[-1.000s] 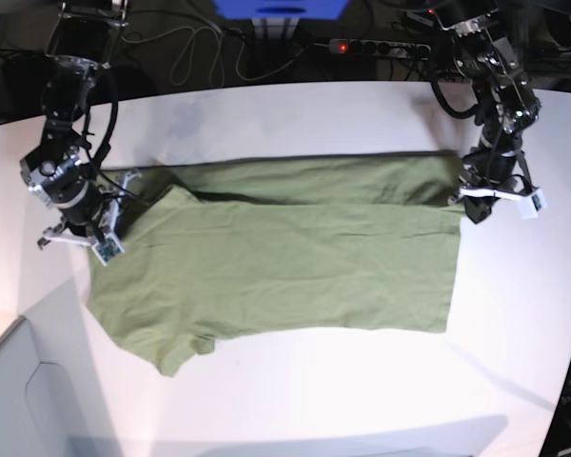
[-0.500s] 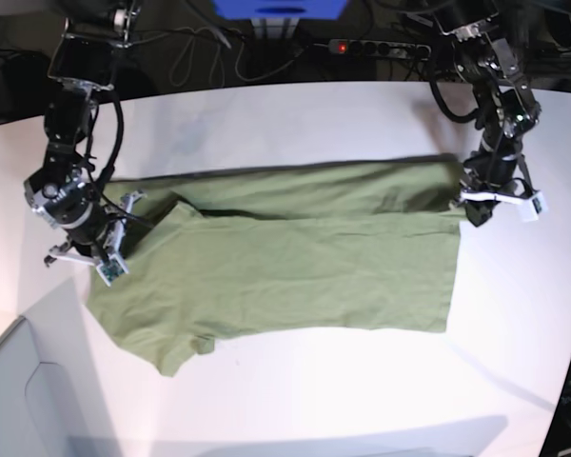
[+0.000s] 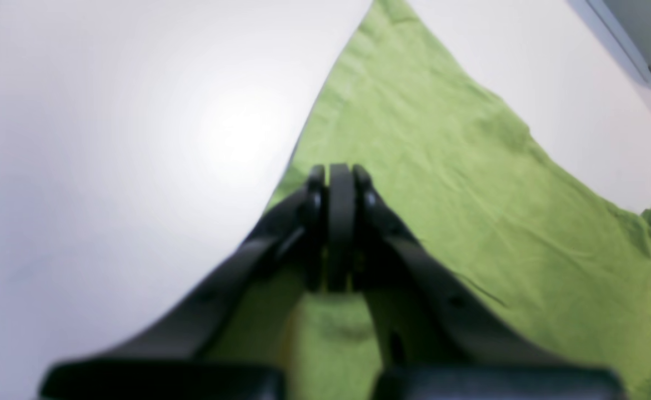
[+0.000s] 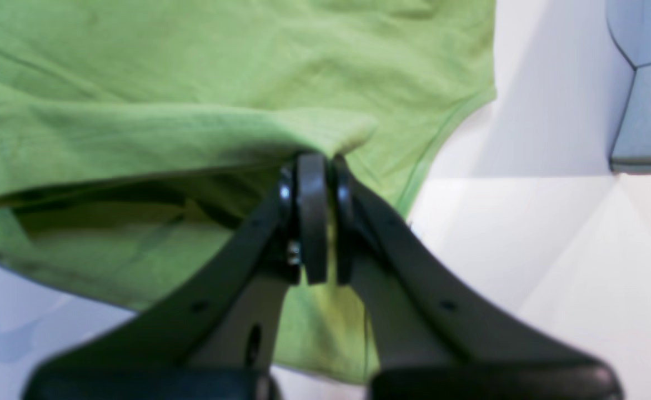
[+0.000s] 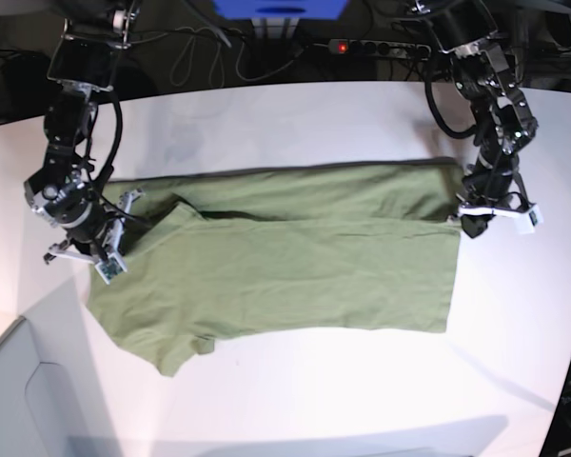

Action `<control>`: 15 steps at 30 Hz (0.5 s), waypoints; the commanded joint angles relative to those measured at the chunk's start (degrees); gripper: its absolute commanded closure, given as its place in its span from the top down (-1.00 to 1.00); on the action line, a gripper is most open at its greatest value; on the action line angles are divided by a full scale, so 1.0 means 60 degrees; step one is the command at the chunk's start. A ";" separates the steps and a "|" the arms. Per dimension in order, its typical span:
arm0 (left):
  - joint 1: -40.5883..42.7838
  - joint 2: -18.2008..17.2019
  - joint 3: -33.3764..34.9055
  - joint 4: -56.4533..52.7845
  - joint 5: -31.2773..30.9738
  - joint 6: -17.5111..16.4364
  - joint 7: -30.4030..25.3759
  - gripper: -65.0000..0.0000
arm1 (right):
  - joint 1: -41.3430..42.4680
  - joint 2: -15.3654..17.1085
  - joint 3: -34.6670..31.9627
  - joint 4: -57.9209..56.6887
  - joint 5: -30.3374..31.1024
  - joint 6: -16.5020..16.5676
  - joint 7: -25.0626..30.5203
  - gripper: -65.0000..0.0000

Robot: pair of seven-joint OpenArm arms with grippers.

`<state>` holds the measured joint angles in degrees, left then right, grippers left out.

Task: Fold the T-shirt properly
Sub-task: 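Lay the held edge over the shirt body with both grippers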

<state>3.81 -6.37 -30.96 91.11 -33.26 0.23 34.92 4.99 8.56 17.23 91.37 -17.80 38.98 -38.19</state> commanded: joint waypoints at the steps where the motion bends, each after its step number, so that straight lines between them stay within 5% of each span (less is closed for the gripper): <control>1: -0.0116 -0.0103 -0.0019 0.0134 -0.0106 -0.0031 -0.0171 -1.00 | 0.0157 0.0134 0.0051 0.0148 0.0117 0.0170 0.0131 -0.99; 4: -0.0116 -0.0103 -0.0019 0.0134 -0.0106 0.0042 -0.0171 -0.90 | 0.0098 0.0295 0.0021 0.0148 0.0117 0.0170 0.0117 -0.87; 11: -0.0101 -0.0440 -0.0034 0.0383 -0.0208 -0.0046 0.0620 0.44 | 0.0010 0.0310 0.0227 0.0559 0.0117 0.0170 0.0117 0.28; 15: 0.0309 -0.0455 -0.0107 0.1115 -0.0208 -0.0046 0.0635 0.51 | -0.0400 0.0251 0.0681 0.1159 0.0132 0.0170 0.0117 0.38</control>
<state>5.37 -8.64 -31.42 96.97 -33.98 0.19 38.98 1.91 9.52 21.15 97.32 -17.61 38.98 -38.54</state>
